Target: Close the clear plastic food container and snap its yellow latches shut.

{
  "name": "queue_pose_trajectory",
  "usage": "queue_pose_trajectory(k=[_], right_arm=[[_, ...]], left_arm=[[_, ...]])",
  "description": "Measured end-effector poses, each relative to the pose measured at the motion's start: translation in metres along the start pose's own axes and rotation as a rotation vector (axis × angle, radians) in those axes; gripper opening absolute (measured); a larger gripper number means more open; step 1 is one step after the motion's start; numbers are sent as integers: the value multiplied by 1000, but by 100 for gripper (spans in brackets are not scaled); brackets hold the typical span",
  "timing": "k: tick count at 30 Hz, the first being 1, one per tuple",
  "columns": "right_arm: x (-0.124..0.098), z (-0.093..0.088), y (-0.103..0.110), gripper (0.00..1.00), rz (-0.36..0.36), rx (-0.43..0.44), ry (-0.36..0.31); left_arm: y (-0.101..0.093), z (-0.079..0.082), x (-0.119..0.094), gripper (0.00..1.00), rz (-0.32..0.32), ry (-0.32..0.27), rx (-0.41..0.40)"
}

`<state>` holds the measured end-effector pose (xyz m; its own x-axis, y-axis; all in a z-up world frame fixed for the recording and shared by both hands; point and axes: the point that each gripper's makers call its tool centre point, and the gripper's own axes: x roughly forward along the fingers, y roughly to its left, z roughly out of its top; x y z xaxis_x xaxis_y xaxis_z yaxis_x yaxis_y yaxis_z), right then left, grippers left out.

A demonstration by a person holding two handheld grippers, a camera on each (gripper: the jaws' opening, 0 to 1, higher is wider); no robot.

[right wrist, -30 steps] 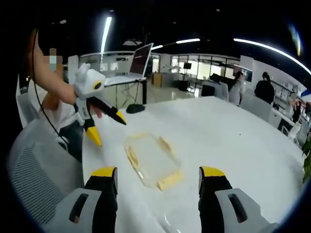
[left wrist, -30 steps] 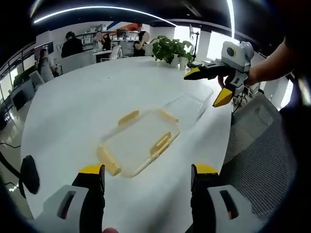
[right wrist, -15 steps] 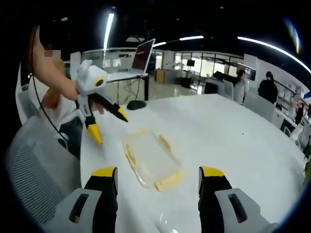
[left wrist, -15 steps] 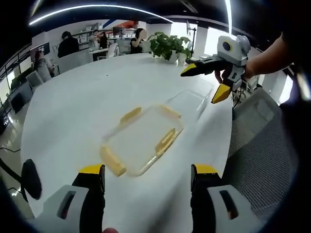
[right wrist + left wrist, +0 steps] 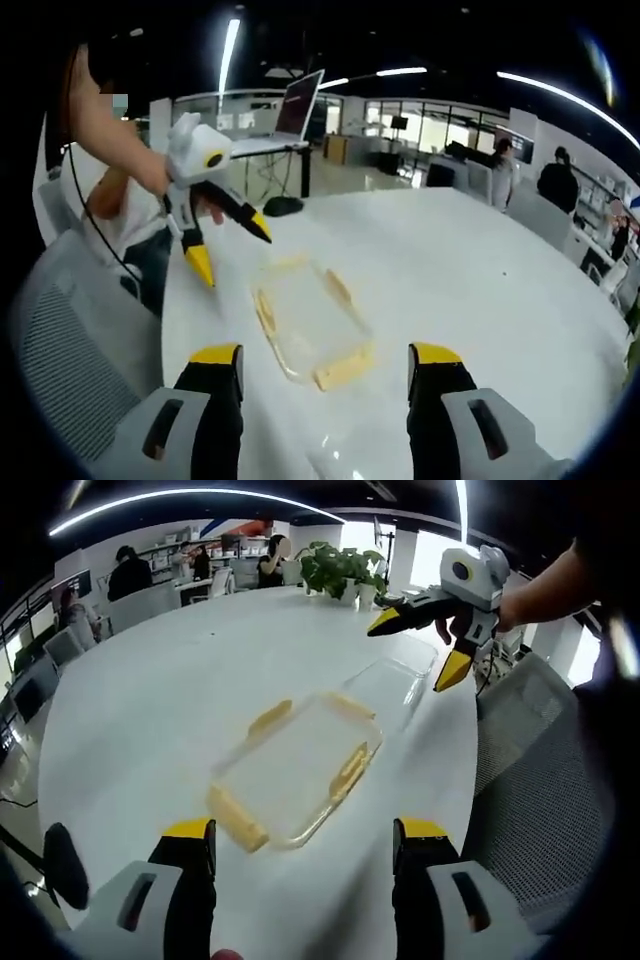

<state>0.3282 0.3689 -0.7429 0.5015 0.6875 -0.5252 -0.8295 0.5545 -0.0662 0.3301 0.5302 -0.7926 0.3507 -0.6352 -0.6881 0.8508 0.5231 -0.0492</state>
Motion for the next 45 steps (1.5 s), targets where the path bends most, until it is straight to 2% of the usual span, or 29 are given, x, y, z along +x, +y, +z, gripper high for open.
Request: queue_pose_trajectory(k=[5, 21, 24, 31, 40, 42, 45], right_arm=[[3, 2, 2, 66, 17, -10, -3], [15, -5, -1, 66, 56, -42, 51], [16, -7, -2, 66, 66, -50, 63], [19, -10, -6, 66, 81, -60, 79], [26, -6, -5, 66, 99, -76, 100], [28, -6, -3, 66, 108, -85, 109], [30, -11, -1, 65, 122, -101, 133]], left_arm=[[4, -5, 2, 72, -12, 14, 9], [18, -13, 10, 69, -50, 64, 56], [22, -11, 9, 66, -66, 75, 75], [27, -8, 12, 68, -97, 101, 111], [29, -14, 19, 68, -143, 151, 180], [30, -15, 20, 68, -153, 161, 211], [31, -17, 22, 68, -171, 172, 212]])
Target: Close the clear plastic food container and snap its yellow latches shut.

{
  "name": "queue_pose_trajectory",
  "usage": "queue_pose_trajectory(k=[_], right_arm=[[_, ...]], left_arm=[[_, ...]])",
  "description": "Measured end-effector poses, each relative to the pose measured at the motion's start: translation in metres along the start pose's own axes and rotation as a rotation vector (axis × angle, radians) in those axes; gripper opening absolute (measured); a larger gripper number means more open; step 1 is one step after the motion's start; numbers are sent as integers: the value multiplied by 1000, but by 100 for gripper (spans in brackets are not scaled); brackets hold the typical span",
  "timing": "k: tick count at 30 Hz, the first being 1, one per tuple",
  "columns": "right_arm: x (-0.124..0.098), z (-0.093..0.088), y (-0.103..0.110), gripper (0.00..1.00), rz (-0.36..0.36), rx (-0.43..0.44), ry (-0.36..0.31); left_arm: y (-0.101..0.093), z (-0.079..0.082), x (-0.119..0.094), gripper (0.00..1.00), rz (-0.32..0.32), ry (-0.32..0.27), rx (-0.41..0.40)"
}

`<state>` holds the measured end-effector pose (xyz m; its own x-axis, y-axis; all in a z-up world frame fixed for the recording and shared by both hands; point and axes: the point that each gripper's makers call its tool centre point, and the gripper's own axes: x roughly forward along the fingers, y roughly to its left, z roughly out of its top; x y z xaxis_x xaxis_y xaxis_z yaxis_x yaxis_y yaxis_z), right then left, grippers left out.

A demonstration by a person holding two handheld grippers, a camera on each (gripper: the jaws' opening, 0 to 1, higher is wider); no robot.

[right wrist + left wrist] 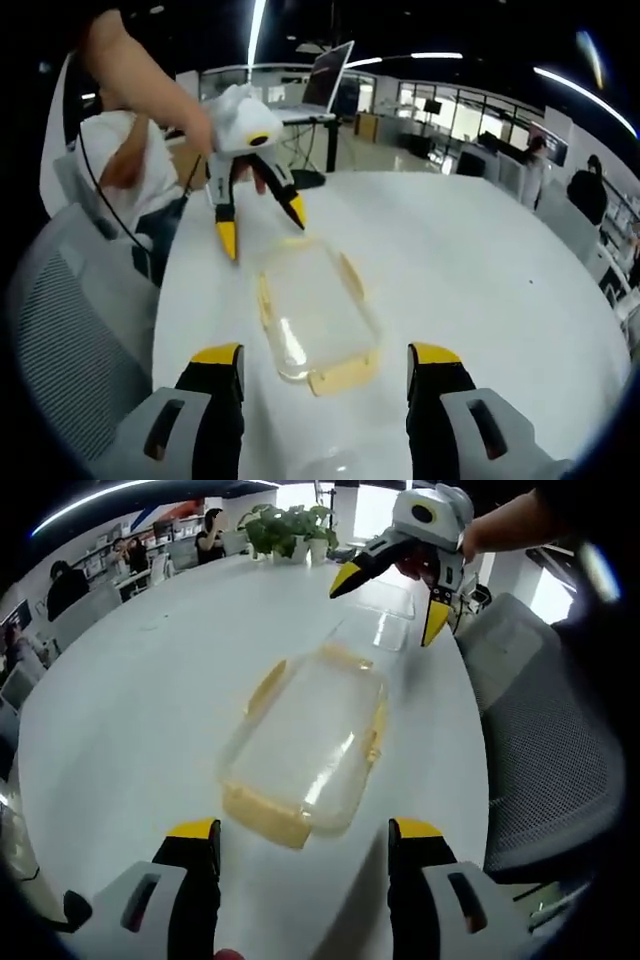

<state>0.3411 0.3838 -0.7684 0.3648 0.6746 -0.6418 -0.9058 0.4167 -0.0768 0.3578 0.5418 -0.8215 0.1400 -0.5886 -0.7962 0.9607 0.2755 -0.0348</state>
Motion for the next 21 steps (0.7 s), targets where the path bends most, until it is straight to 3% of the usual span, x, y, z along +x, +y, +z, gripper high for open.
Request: queue_pose_trajectory(k=[12, 13, 21], right_arm=[[12, -18, -3, 64, 46, -44, 95], [14, -18, -4, 64, 50, -73, 104], [17, -18, -20, 64, 47, -65, 129]], left_arm=[[3, -1, 5, 67, -31, 35, 52], [3, -1, 5, 67, -34, 38, 54], [8, -3, 6, 68, -39, 81, 130]])
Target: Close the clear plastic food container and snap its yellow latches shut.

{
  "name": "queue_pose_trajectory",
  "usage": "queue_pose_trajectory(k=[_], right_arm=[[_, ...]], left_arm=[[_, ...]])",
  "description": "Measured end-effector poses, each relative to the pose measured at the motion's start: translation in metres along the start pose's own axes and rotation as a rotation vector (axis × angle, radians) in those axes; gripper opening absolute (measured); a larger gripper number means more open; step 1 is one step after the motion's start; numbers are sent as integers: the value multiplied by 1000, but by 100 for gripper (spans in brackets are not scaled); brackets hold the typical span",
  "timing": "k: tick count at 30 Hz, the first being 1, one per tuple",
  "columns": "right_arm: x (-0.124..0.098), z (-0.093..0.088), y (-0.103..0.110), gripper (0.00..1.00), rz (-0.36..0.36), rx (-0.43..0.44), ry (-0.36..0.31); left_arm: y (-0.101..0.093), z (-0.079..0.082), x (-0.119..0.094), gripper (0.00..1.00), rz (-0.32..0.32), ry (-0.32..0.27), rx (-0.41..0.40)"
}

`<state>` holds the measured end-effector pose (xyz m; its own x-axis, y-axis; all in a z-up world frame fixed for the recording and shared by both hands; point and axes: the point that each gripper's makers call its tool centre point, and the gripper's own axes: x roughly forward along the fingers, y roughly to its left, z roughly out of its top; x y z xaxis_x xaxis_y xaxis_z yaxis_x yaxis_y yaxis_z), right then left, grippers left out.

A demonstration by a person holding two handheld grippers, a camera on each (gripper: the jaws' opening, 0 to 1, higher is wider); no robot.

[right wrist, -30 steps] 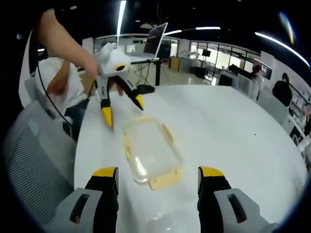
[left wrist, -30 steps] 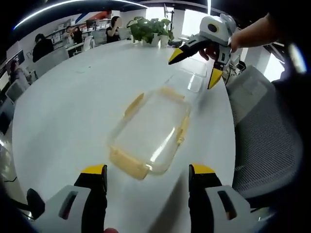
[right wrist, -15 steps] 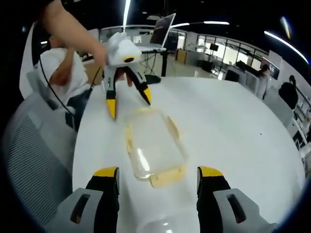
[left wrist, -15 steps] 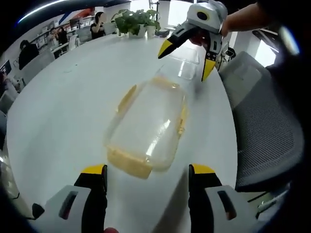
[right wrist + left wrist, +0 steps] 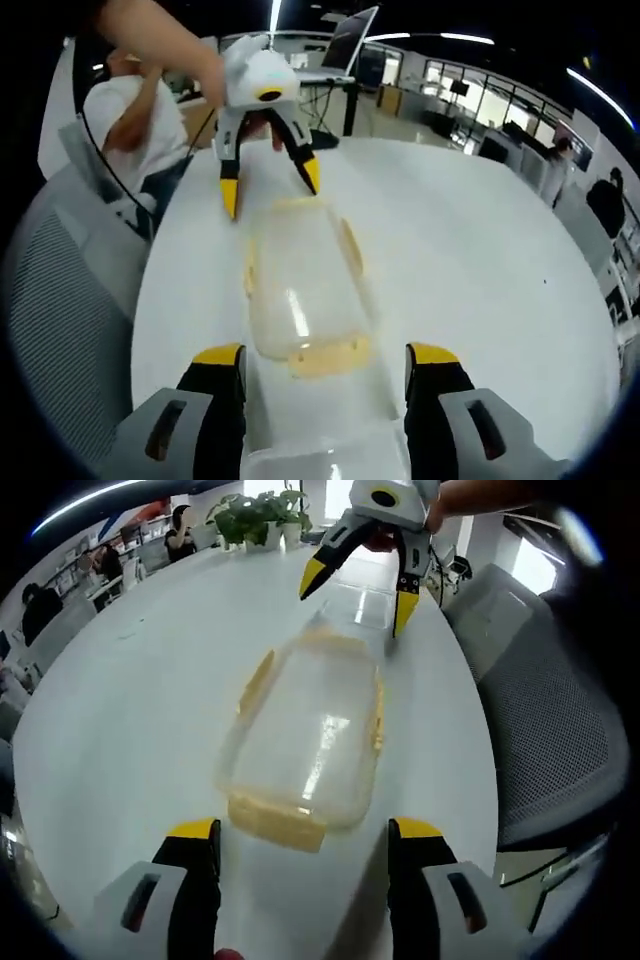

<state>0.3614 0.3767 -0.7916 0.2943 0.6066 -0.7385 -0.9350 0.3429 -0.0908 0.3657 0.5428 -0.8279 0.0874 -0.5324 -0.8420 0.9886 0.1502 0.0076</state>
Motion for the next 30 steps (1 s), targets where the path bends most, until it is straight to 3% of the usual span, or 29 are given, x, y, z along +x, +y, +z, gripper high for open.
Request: queue_pose_trajectory(k=[2, 13, 23, 30], right_arm=[[1, 3, -4, 64, -1, 26, -8], [12, -2, 2, 62, 75, -71, 60], [20, -3, 5, 63, 115, -72, 87], [24, -16, 7, 63, 142, -82, 141]], left_arm=[[1, 1, 0, 67, 0, 4, 9], [5, 2, 2, 67, -20, 22, 43], [5, -2, 7, 67, -53, 60, 96], [7, -3, 6, 67, -63, 88, 128]])
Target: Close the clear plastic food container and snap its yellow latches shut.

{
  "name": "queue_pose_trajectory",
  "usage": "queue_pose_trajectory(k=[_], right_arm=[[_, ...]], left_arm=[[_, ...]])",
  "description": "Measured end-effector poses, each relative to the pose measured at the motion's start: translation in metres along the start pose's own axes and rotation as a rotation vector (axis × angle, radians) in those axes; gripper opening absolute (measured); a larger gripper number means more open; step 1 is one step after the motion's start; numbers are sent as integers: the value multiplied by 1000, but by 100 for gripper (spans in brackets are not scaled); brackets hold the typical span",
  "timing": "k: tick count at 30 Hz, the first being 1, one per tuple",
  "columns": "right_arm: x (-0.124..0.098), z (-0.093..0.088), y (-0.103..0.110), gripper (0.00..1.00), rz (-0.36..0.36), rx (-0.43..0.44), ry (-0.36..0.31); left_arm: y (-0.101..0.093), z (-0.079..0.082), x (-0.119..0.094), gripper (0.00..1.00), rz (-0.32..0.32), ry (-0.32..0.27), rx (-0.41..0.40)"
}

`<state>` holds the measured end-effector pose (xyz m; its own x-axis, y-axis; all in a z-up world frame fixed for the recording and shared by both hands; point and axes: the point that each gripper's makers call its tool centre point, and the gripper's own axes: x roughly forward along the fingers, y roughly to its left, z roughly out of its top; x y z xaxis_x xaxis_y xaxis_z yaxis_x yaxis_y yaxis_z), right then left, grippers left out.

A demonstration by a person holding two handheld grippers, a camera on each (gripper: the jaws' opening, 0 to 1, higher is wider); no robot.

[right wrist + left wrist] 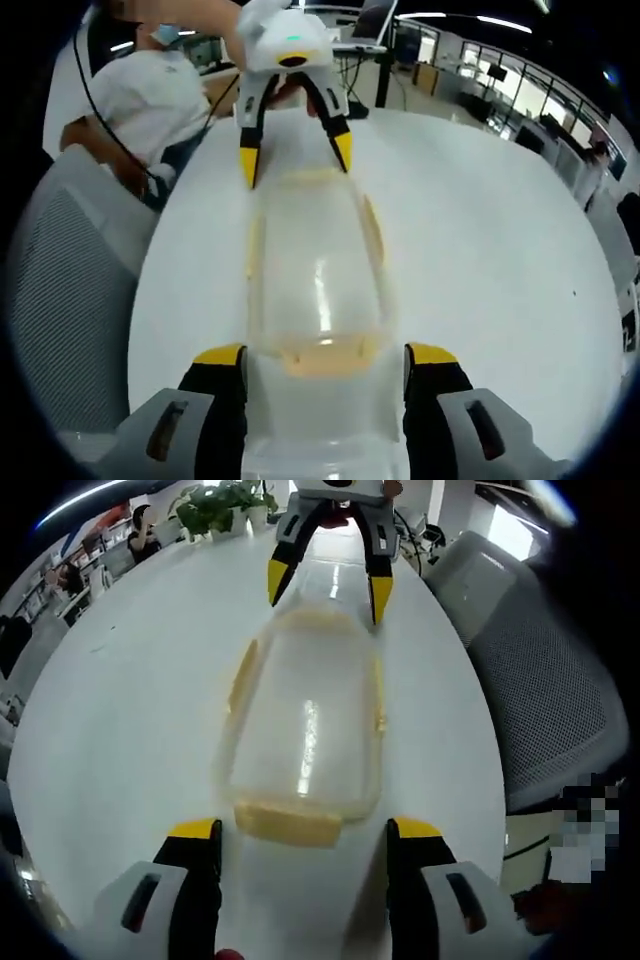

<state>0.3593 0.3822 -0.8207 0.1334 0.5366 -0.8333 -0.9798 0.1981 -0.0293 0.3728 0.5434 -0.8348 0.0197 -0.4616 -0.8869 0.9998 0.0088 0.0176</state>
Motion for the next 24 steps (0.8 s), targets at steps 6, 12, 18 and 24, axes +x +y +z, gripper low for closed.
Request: queue_pose_trajectory(k=[6, 12, 18, 24], right_arm=[[4, -5, -3, 62, 16, -3, 34], [7, -6, -4, 61, 27, -36, 67], [10, -7, -2, 59, 47, -59, 93], [13, -7, 2, 57, 69, -94, 120]], left_arm=[[1, 4, 1, 66, -14, 20, 50], [1, 6, 3, 62, -48, 56, 108], [0, 7, 3, 60, -64, 80, 126], [2, 6, 3, 59, -70, 97, 142]])
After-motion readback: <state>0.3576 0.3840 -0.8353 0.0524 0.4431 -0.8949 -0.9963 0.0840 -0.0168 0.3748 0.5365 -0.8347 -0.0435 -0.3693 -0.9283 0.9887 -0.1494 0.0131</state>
